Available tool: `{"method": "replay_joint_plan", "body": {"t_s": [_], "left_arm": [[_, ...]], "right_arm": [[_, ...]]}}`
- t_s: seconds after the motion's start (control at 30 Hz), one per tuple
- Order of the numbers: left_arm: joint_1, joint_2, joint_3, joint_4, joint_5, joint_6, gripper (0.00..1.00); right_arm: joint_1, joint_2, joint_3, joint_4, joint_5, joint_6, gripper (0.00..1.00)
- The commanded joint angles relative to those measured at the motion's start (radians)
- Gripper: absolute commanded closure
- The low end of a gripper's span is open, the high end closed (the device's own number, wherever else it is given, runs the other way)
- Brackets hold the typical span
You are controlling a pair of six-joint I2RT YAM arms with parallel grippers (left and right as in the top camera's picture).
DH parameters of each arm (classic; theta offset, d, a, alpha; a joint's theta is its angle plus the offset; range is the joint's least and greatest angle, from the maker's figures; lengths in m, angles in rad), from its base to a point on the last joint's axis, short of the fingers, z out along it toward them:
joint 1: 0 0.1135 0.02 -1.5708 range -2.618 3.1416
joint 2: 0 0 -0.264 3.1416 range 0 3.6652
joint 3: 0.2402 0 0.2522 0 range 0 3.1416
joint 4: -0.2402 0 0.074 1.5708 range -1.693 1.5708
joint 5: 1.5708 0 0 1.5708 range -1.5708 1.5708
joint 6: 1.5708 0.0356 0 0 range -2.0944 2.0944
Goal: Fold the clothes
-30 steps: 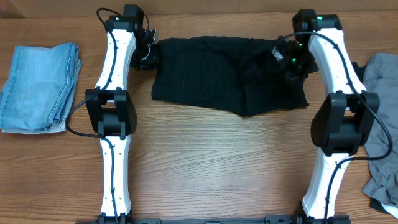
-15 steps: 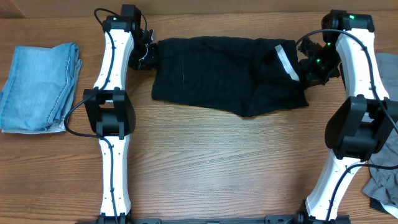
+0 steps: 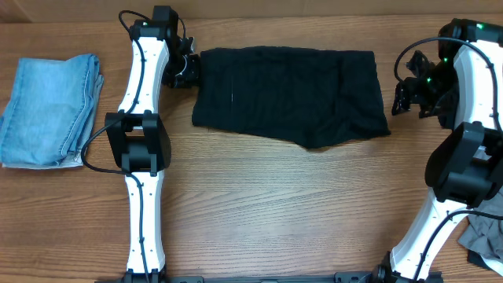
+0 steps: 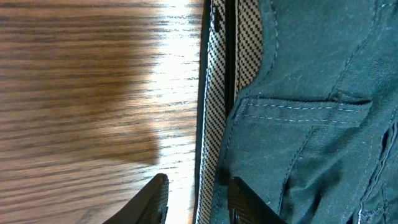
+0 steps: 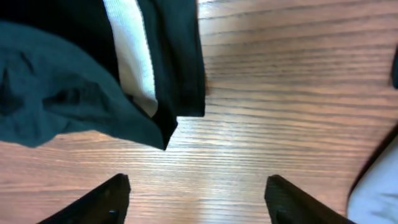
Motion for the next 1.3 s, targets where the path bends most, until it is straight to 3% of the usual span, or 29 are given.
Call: {"method": "replay_joint_plan", "body": {"t_s": [0.0, 0.13, 0.27, 0.4, 0.57, 0.87, 0.93, 1.03, 1.07, 1.27], "left_arm": [[0.013, 0.010, 0.001, 0.002, 0.004, 0.000, 0.65], [0.013, 0.010, 0.001, 0.000, 0.004, 0.000, 0.64], [0.010, 0.010, 0.001, -0.020, 0.004, 0.000, 0.63], [0.010, 0.010, 0.001, -0.037, 0.004, 0.000, 0.63], [0.009, 0.010, 0.001, -0.042, 0.005, -0.019, 0.62], [0.009, 0.010, 0.001, -0.063, 0.004, -0.018, 0.62], [0.009, 0.010, 0.001, -0.062, 0.004, -0.018, 0.62], [0.009, 0.010, 0.001, -0.058, 0.003, -0.018, 0.62], [0.010, 0.010, 0.001, -0.059, 0.003, -0.017, 0.62], [0.011, 0.010, 0.001, -0.066, -0.048, -0.015, 0.62]], "right_arm": [[0.004, -0.036, 0.002, 0.039, -0.008, 0.058, 0.25], [0.016, -0.036, 0.011, 0.236, -0.209, 0.111, 0.20], [0.016, -0.035, 0.011, 0.409, -0.426, 0.384, 0.37], [0.037, -0.018, 0.011, 0.499, -0.509, 0.521, 0.29], [0.084, 0.057, 0.011, 0.579, -0.512, 0.655, 0.25], [0.130, 0.133, 0.011, 0.627, -0.430, 0.752, 0.25], [0.131, 0.137, 0.011, 0.647, -0.427, 0.752, 0.38], [0.131, 0.152, 0.011, 0.695, -0.428, 0.752, 0.78], [0.131, 0.155, 0.011, 0.696, -0.428, 0.752, 0.81], [0.132, 0.163, 0.010, 0.710, -0.430, 0.753, 0.82]]}}
